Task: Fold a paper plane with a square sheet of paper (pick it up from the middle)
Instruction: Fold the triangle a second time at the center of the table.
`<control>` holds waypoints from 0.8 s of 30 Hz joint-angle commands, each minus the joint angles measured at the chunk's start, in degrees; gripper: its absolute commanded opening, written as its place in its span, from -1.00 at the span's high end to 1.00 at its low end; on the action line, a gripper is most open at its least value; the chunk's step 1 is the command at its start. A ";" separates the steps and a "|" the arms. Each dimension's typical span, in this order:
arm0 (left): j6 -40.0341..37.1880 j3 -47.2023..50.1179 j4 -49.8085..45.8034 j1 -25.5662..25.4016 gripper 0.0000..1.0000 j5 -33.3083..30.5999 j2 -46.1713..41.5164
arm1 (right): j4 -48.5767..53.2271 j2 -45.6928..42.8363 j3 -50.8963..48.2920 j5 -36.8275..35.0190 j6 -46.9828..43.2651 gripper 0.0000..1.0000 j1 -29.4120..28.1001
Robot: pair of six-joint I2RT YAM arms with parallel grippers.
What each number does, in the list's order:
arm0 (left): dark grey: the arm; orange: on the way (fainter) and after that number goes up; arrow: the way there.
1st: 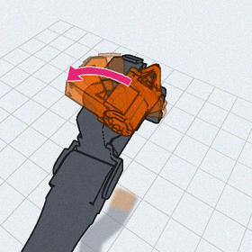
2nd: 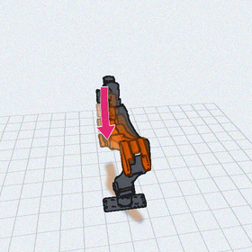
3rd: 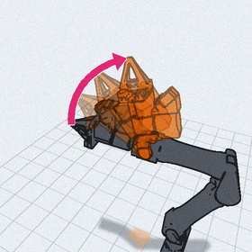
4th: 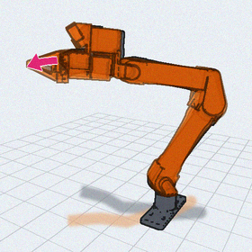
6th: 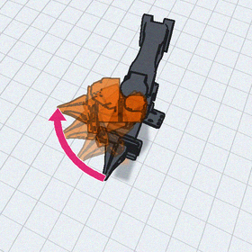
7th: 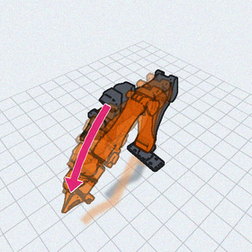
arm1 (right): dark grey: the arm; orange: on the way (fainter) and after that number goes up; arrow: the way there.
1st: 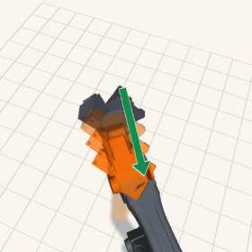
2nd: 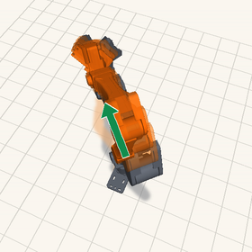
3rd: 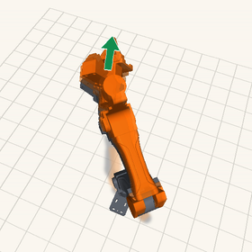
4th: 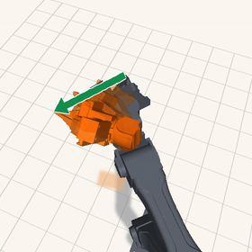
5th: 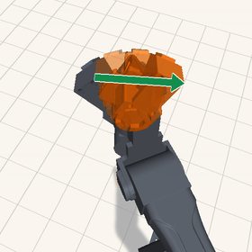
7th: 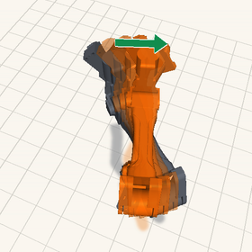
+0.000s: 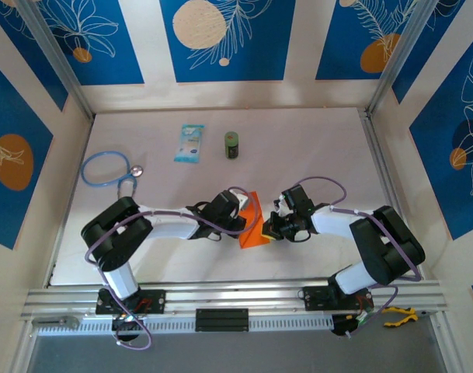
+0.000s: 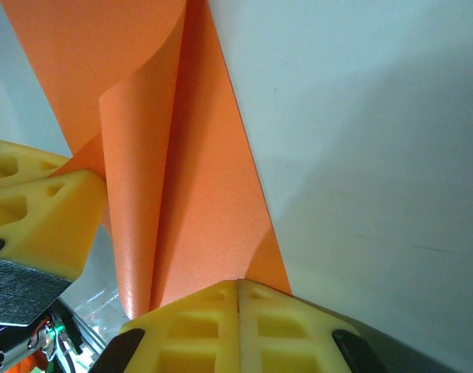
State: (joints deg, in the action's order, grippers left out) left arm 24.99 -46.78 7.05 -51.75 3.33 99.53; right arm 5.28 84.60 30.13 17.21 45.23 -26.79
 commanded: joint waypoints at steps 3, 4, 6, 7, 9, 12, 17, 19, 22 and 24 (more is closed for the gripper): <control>-0.56 0.89 0.83 0.75 1.00 -0.87 0.41 | 3.19 0.78 0.24 -1.02 -0.32 1.00 0.33; -0.56 1.00 0.94 0.76 1.00 -0.87 0.47 | 3.16 0.75 0.20 -1.10 -0.32 1.00 0.33; -0.52 1.16 1.17 0.74 1.00 -1.05 0.49 | 3.26 0.66 0.28 -1.13 -0.36 1.00 0.33; -0.47 1.24 1.29 0.77 1.00 -1.05 0.37 | 3.25 0.74 0.30 -1.13 -0.32 1.00 0.33; -0.39 1.43 1.78 0.84 1.00 -1.22 0.38 | 3.25 0.83 0.28 -1.13 -0.32 1.00 0.33; -0.30 1.59 1.57 0.86 1.00 -2.24 0.21 | 3.38 0.84 0.21 -1.22 -0.45 1.00 0.33; -0.12 2.95 3.06 0.86 1.00 -2.91 -0.91 | 3.47 0.84 0.21 -1.22 -0.54 1.00 0.33; -0.46 2.84 3.30 0.86 1.00 -2.40 -0.82 | 3.32 0.94 0.19 -1.22 -0.50 1.00 0.33; -0.56 2.94 3.92 0.86 1.00 -1.92 -0.82 | 3.35 0.92 0.20 -1.17 -0.56 1.00 0.33; -0.56 2.93 4.11 0.86 1.00 -2.09 -0.81 | 3.35 0.85 0.19 -1.19 -0.51 1.00 0.33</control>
State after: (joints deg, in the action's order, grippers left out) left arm 24.99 -44.60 10.79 -51.72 2.26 99.46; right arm 5.32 84.60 30.13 17.26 45.23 -26.79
